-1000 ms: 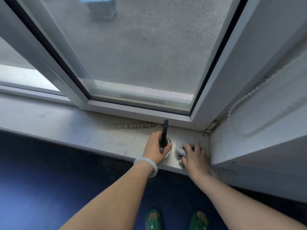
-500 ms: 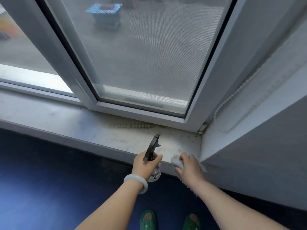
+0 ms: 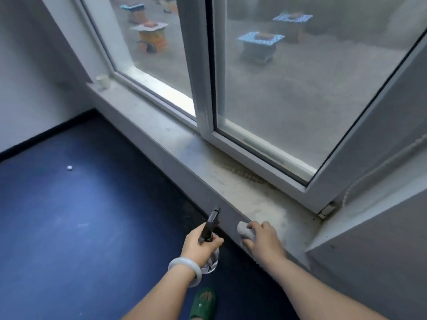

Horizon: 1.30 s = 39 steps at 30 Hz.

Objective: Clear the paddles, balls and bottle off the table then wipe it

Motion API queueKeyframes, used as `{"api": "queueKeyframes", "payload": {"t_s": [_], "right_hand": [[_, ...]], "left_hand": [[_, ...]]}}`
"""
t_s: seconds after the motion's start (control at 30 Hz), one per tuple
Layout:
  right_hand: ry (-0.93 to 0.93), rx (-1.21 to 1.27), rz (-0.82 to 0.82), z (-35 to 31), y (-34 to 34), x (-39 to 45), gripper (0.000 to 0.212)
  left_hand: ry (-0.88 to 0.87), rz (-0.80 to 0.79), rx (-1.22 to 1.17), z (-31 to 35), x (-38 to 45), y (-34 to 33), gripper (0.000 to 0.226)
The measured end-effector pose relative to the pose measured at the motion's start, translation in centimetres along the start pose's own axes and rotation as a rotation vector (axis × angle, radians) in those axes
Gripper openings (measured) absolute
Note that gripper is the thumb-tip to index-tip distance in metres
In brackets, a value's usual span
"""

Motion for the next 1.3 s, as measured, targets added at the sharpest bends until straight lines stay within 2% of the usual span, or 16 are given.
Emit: {"api": "queueKeyframes", "payload": {"t_s": [0.2,0.37,0.47,0.8,0.87,0.97,1.3], "right_hand": [[0.259,-0.098,-0.105,-1.1,-1.1,-3.8,0.043],[0.482,-0.178,-0.223,-2.6,-3.5,-9.6,0.026],[0.613,-0.245,-0.259,-4.2,-5.7,-13.2,0.025],[0.957,-0.433,-0.458,-7.6,-14.3,-29.8,0.012],[1.028,-0.452,-0.509,-7.1,-15.8,-33.8,0.014],[1.098,-0.489,-0.583,-5.0,-17.4,-40.2,0.004],[1.309,-0.638,-0.798,5.4,-23.8,-60.3,0.022]], "left_hand": [[0.1,0.307,-0.076,-2.1,-10.1,0.5,0.016],[0.166,0.506,-0.072,-3.2,-19.1,1.2,0.023],[0.256,0.61,-0.063,-4.2,-24.3,2.0,0.015],[0.475,1.054,-0.179,-7.5,-45.2,3.0,0.015],[0.508,1.129,-0.206,-8.2,-49.6,1.8,0.014],[0.537,1.228,-0.238,-9.0,-56.5,-0.7,0.01],[0.697,1.527,-0.374,-11.5,-78.9,-12.9,0.011]]}}
Point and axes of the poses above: each hand's wrist, its own x-axis towards the middle knuckle, its own y-axis out of the back of the hand, z = x × y, the point moved 3 cm from there along x, towards the middle knuckle, and after that the axes turned 13 degrees about -y, right-handed, at the moved point
